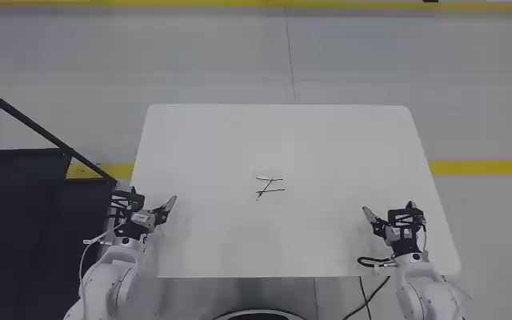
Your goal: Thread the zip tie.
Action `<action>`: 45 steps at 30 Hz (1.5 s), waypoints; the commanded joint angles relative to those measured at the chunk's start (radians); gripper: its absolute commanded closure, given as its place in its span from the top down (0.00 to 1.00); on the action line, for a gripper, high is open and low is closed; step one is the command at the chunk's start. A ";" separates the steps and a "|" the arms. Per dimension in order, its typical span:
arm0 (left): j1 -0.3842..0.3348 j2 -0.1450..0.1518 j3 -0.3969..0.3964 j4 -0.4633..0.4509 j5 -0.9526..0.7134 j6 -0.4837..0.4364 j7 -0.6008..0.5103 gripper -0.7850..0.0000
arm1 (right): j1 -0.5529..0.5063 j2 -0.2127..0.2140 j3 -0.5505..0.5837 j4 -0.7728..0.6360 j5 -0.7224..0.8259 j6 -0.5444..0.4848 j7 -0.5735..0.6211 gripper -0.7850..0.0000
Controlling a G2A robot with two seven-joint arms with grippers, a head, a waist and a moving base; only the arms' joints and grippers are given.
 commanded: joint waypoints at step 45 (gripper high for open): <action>-0.003 0.000 -0.086 -0.088 -0.400 -0.312 -0.071 1.00 | 0.257 0.043 -0.120 0.097 0.796 -0.837 0.550 1.00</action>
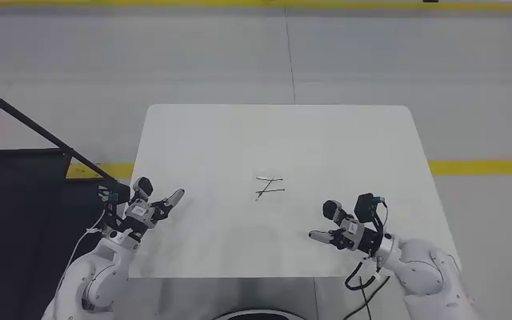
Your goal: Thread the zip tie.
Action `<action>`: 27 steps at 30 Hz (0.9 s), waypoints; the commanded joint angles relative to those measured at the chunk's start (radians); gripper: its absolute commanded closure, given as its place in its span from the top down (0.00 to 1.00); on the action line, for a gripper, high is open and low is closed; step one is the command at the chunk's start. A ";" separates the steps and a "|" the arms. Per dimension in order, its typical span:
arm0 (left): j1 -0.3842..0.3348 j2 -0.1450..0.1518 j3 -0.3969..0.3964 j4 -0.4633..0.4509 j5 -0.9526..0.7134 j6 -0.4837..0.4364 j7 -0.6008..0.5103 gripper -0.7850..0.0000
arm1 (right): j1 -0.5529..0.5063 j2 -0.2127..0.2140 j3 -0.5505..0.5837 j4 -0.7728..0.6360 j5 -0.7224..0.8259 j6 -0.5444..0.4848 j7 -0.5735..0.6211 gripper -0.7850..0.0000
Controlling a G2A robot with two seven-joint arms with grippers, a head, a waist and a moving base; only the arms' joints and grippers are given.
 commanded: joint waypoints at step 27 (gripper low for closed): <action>-0.085 0.007 0.001 0.085 -0.272 -0.204 -0.115 1.00 | 0.333 0.003 -0.244 0.352 0.791 0.077 0.500 1.00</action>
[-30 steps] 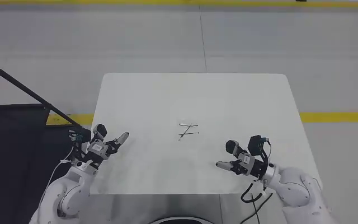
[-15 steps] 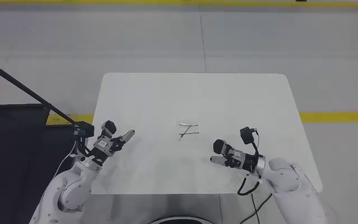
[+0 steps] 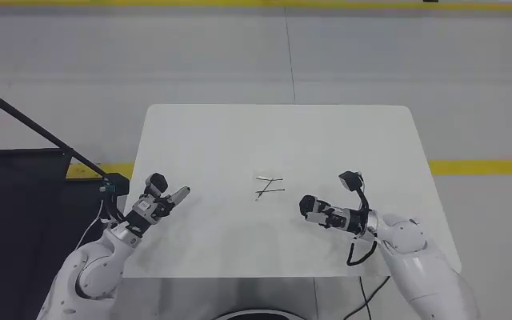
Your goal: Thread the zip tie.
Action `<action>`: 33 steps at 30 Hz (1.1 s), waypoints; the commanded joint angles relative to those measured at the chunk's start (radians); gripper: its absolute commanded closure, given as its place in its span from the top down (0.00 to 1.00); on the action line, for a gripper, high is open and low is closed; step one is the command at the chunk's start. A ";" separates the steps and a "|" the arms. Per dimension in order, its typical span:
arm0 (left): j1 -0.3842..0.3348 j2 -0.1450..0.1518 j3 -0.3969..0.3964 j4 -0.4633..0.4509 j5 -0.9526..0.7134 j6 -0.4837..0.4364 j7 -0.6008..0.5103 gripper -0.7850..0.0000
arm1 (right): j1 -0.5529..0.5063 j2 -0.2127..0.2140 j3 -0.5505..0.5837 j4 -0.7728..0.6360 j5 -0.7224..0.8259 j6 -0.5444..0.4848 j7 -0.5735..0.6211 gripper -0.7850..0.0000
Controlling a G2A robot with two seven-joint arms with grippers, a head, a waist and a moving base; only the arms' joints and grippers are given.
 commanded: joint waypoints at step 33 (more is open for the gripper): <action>-0.034 0.007 0.015 -0.015 -0.219 0.098 -0.225 1.00 | 0.152 -0.043 -0.141 0.126 -0.265 0.357 -0.285 0.74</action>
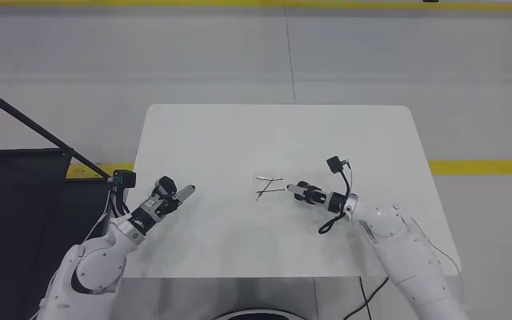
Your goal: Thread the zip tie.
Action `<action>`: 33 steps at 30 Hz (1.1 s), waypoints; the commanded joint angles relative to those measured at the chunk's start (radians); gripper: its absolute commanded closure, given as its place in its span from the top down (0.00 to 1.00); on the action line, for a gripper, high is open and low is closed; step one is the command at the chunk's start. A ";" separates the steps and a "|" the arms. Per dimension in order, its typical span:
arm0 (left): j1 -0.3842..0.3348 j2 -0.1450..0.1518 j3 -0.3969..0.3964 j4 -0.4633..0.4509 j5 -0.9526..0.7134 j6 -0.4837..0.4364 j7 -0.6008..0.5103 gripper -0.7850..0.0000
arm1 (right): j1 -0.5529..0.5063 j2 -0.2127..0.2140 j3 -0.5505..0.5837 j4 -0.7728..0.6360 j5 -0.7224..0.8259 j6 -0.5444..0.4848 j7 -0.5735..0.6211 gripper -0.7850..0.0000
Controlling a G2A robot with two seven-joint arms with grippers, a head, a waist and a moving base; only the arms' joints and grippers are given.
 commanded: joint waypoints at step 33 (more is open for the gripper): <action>0.000 0.000 0.000 0.000 0.000 0.000 0.000 1.00 | 0.093 -0.034 -0.083 0.103 0.013 0.040 0.029 0.29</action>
